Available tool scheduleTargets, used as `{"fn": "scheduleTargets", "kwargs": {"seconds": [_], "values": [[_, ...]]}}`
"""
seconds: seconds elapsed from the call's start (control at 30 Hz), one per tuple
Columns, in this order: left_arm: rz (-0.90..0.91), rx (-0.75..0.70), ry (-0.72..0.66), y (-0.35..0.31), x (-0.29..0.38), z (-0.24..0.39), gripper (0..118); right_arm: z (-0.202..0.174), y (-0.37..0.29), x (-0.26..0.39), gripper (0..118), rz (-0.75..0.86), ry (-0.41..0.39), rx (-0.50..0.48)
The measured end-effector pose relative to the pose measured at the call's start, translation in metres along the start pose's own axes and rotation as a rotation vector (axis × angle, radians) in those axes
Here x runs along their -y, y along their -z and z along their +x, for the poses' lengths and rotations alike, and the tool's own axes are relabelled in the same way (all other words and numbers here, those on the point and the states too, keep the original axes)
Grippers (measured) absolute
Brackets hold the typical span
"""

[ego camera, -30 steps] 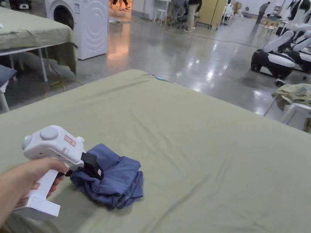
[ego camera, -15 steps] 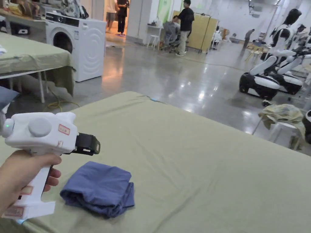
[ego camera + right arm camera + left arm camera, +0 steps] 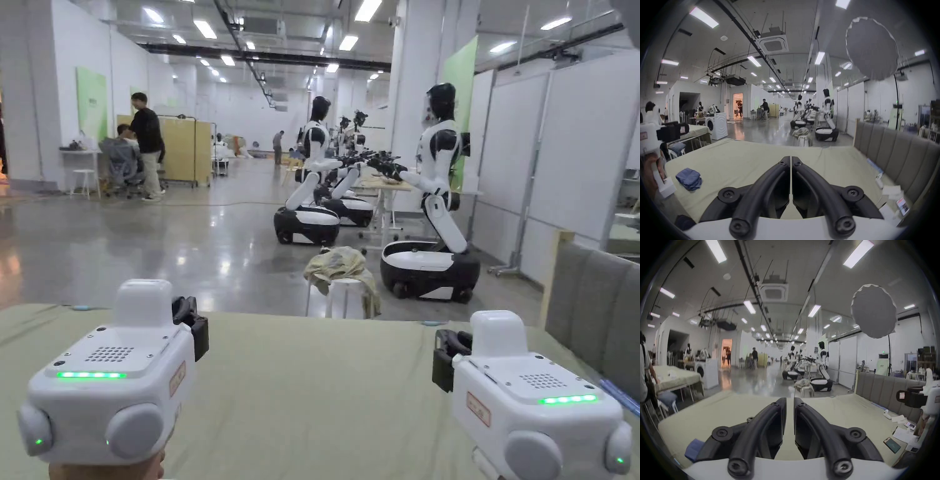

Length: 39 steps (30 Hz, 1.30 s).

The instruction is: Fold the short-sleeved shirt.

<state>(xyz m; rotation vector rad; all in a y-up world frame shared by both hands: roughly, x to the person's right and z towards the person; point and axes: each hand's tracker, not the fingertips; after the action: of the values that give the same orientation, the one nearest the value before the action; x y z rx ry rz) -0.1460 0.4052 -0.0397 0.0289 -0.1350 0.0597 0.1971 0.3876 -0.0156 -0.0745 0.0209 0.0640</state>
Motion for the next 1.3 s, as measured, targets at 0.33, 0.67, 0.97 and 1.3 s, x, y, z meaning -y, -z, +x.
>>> {"fn": "scheduleTargets", "kwargs": {"seconds": [0.33, 0.67, 0.97, 1.3], "values": [[-0.057, -0.042, 0.095, 0.004, -0.004, 0.013, 10, 0.001, -0.010, -0.007, 3, 0.086, 0.018, 0.002], [-0.030, -0.059, 0.098, 0.001, -0.009, 0.005, 15, -0.017, -0.001, -0.012, 9, 0.076, -0.002, -0.020], [0.001, -0.020, 0.089, -0.003, -0.007, 0.004, 86, -0.021, 0.009, -0.012, 82, 0.061, -0.015, -0.024], [-0.011, -0.013, 0.095, 0.000, -0.007, 0.011, 86, -0.020, 0.002, -0.016, 118, 0.047, 0.072, -0.082]]}}
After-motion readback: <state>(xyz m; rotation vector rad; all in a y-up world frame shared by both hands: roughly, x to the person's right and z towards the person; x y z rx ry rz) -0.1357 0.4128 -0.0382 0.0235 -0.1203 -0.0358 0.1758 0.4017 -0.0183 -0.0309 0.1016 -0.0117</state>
